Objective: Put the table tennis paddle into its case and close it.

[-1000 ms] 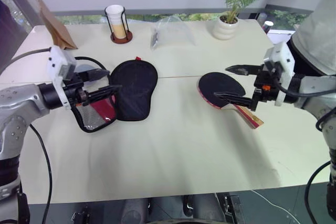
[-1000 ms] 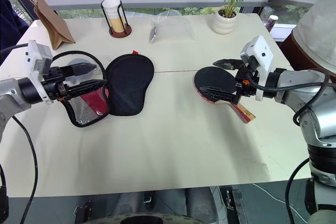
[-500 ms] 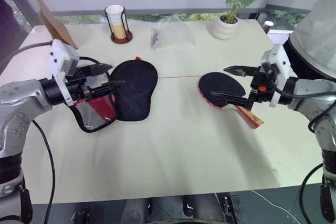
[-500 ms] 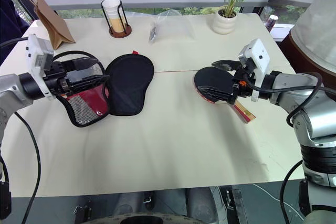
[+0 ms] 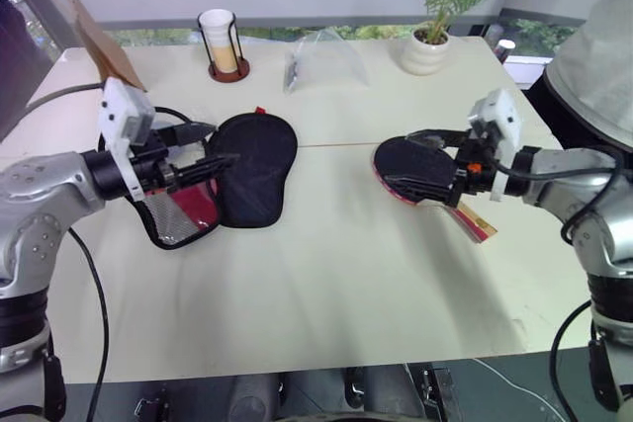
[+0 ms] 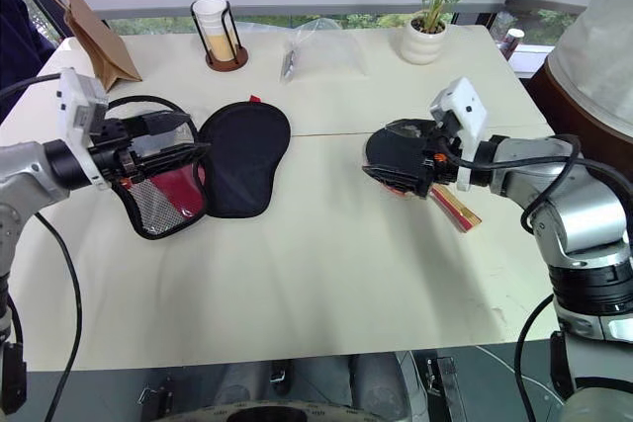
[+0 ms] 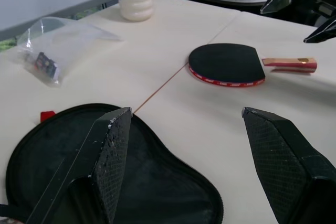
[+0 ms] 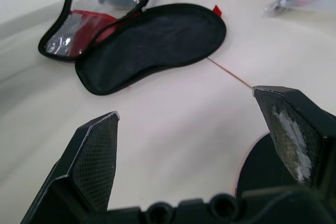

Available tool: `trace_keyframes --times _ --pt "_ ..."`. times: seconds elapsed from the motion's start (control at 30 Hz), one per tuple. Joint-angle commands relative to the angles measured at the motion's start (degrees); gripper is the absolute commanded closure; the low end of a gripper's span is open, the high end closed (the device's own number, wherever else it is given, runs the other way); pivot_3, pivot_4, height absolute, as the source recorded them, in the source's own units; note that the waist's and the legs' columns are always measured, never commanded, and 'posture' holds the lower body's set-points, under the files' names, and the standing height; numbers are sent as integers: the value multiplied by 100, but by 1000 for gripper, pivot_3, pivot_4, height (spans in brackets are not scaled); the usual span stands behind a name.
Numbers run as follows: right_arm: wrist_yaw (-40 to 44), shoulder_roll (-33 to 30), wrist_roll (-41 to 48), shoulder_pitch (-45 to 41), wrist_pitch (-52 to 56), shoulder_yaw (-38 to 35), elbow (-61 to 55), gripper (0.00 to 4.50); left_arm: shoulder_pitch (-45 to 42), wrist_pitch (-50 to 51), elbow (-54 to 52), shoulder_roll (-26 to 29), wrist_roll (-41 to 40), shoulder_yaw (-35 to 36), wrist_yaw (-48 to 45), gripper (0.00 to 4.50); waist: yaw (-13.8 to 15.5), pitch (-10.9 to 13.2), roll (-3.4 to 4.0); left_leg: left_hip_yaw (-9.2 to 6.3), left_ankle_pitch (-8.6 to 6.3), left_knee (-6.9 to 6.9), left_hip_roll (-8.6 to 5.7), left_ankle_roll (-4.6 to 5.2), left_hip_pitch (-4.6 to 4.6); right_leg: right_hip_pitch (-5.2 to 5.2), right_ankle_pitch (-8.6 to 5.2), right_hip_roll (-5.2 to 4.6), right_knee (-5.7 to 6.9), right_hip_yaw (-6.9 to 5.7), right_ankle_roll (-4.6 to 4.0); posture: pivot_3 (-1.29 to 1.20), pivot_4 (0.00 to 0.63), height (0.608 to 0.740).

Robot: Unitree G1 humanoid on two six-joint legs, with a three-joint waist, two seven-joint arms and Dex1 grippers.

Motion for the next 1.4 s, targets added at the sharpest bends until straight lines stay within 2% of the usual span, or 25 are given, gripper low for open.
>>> trace_keyframes --times 0.03,0.17,0.3,0.57,0.8,1.13,1.33,1.4 --pt "-248 131 19 -308 383 139 -165 47 -3 -174 -42 45 31 33 -152 1043 -4 0 0 0 0 0 0 0 0 0 0 0 0 0 0 0 150 740" --pt "-553 552 184 -550 1076 473 -267 47 -80 -336 260 89 201 -55 -341 1043 -6 0 0 -1 0 0 1 0 1 0 0 2 1 0 0 0 150 740" --pt "-878 1244 41 -904 1504 1047 17 47 -221 -595 644 192 443 -68 -574 1043 -21 0 0 0 0 0 1 0 1 -1 0 2 3 0 -1 0 150 740" --pt "-1228 2726 -985 -1675 918 2234 1897 47 -274 -785 890 374 664 -21 -801 1043 -54 0 0 1 0 -1 1 0 -3 -5 0 2 4 0 0 0 150 740" --pt "-1552 3689 -1481 -2254 630 2220 3597 47 -2 -688 581 406 606 180 -673 1043 -154 -1 -1 1 1 -1 1 0 -5 -6 1 2 6 0 1 0 150 740" --pt "-1453 4592 -1729 -2456 224 2176 4544 47 494 -543 70 360 472 559 -346 1043 -183 -1 -1 -1 1 -6 4 -1 -2 -10 1 3 15 0 0 0 150 740" --pt "-1364 4883 -2081 -2503 -108 2307 5032 47 695 -456 -147 356 391 718 -206 1043 -185 -1 -1 -1 2 -6 4 -3 -1 -10 1 3 15 0 0 0 150 740" --pt "-1333 4911 -2218 -2479 -186 2363 5098 569 733 -442 -191 360 370 741 -166 1043 -193 -1 -1 -1 2 -6 4 -4 0 -10 1 3 15 0 0 0 150 740"
